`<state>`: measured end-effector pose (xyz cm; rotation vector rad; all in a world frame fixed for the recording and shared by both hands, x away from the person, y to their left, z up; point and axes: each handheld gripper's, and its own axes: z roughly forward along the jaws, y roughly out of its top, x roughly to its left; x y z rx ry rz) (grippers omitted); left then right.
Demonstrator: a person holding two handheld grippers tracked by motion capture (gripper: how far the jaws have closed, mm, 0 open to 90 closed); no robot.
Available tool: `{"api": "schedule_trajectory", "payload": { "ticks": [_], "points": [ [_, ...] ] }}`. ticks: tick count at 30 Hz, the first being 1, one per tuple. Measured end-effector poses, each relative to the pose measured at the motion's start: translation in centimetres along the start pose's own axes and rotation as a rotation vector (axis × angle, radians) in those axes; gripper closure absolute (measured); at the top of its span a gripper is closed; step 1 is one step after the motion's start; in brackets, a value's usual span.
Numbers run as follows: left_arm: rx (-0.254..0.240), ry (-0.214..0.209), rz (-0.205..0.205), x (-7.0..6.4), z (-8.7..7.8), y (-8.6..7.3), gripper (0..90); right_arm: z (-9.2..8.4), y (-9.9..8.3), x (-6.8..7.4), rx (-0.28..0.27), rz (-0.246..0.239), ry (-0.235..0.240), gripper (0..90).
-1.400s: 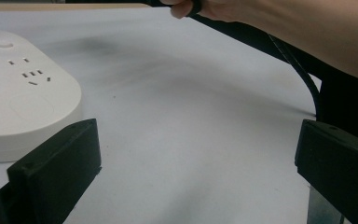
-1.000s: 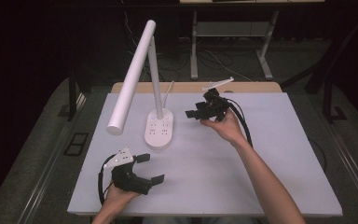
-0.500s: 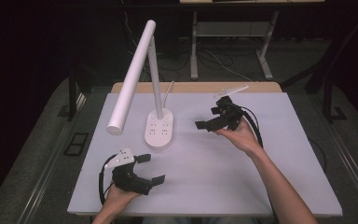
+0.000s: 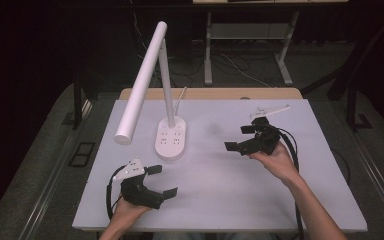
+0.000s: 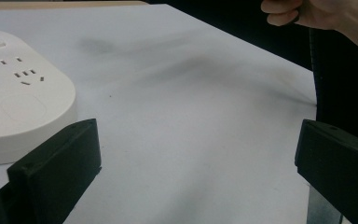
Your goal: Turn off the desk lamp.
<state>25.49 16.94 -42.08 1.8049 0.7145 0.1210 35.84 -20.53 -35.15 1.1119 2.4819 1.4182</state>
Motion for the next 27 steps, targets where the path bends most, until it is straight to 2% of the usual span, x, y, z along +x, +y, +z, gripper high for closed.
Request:
{"api": "schedule_trajectory", "payload": {
  "ticks": [15, 27],
  "points": [
    [0.001, 0.003, 0.002, -0.1, 0.0, 0.0, 0.0, -3.8, -4.7, 0.4, -0.04, 0.038, -0.031, 0.7],
    [0.003, 0.006, 0.001, -0.1, 0.1, 0.0, 0.0, -6.5, -9.9, 1.1, -0.084, 0.073, -0.088, 0.7]
  ]
}}
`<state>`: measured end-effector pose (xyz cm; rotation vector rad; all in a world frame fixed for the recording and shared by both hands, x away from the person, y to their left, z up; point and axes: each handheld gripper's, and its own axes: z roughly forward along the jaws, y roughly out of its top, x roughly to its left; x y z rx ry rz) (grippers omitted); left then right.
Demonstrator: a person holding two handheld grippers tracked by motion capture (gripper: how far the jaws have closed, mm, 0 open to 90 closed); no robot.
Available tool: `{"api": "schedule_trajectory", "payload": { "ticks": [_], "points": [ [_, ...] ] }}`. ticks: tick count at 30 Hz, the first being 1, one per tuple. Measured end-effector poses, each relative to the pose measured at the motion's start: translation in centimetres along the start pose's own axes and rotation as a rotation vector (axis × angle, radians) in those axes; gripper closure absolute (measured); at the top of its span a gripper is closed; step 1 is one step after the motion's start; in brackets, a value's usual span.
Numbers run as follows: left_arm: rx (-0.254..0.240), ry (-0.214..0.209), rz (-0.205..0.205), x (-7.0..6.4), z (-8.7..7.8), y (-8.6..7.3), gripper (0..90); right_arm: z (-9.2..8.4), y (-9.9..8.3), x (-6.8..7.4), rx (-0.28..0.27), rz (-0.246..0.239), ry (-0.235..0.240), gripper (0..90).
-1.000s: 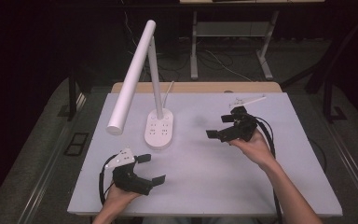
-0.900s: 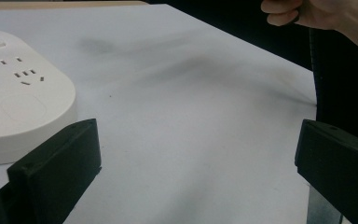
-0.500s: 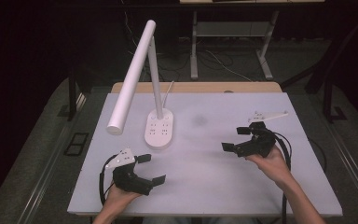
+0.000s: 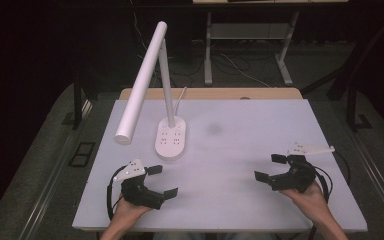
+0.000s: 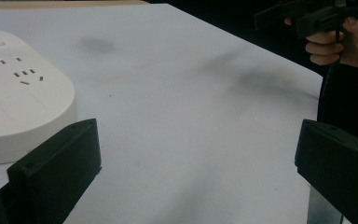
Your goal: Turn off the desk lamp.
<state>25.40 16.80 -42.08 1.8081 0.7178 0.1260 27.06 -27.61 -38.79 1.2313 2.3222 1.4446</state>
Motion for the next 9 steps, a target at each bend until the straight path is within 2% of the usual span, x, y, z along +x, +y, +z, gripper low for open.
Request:
{"api": "schedule_trajectory", "payload": {
  "ticks": [9],
  "points": [
    [0.004, -0.002, 0.0, 0.0, 0.2, 0.0, 0.0, -0.7, -4.0, -0.1, -0.05, 0.037, -0.024, 0.7]
  ]
}}
